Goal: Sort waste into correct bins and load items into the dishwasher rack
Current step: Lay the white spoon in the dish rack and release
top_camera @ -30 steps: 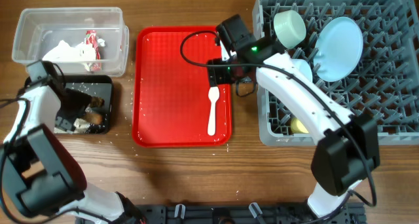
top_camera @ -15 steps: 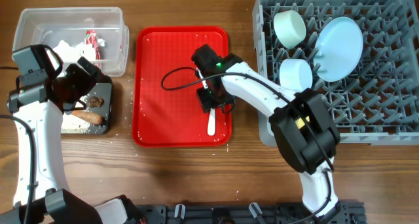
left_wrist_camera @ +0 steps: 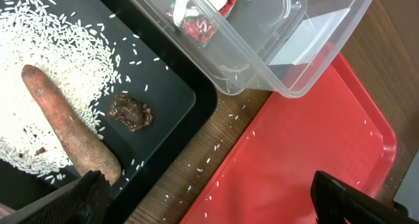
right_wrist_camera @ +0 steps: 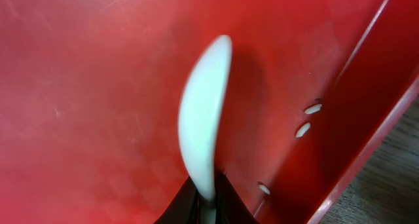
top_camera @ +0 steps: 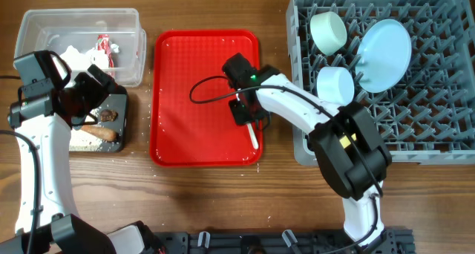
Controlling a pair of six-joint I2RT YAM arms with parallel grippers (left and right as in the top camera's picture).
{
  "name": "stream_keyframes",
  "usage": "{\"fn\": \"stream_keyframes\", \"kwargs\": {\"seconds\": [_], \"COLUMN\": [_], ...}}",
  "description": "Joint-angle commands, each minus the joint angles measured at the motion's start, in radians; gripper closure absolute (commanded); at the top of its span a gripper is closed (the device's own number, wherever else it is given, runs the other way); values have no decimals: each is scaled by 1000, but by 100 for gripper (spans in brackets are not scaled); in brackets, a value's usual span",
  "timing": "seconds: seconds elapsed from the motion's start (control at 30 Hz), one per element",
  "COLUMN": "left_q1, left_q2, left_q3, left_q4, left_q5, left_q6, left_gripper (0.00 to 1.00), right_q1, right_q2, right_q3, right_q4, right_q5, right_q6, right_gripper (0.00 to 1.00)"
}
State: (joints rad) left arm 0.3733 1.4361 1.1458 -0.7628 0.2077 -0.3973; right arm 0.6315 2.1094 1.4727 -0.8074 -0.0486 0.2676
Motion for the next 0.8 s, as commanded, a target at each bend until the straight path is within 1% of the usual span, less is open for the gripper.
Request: {"fn": "stream_keyframes", "kwargs": {"seconds": [0.0,0.1,0.23,0.3,0.37,0.43,0.47,0.53,0.57,0.6,0.67,0.7,0.73,0.77], "left_q1": [-2,-2,-2,-2,-2,-2,-2,-2,-2,-2,-2,-2,-2,-2], "left_q2": [4,4,4,4,4,4,4,4,4,4,4,4,4,4], "left_q3": [16,16,16,16,16,16,16,16,16,16,16,16,16,16], "left_q4": [2,2,2,2,2,2,2,2,2,2,2,2,2,2], "left_q5": [12,12,12,12,12,12,12,12,12,12,12,12,12,12], "left_q6": [17,17,17,17,17,17,17,17,17,17,17,17,17,17], "left_gripper": [0,0,0,0,0,0,0,0,0,0,0,0,0,0], "right_q1": [-29,-39,-45,-67,-128,-237,-299,-465,-546,-654,-801,-841,-890,-918], "right_q2": [57,39,-46,-125,-230,-352,-404,-499,-524,-537,-531,-528,-522,-518], "right_q3": [14,87,238,303,336,336,336,336,336,335,306,282,229,180], "right_q4": [-53,-98,-183,-214,-234,-279,-323,-442,-493,-554,-582,-581,-578,-562], "right_q5": [7,7,8,11,47,120,171,282,314,341,340,340,340,340], "right_q6": [2,-11,-45,-55,-11,131,228,447,519,597,647,694,791,838], "right_gripper": [92,94,96,96,96,96,96,96,96,96,96,96,96,96]}}
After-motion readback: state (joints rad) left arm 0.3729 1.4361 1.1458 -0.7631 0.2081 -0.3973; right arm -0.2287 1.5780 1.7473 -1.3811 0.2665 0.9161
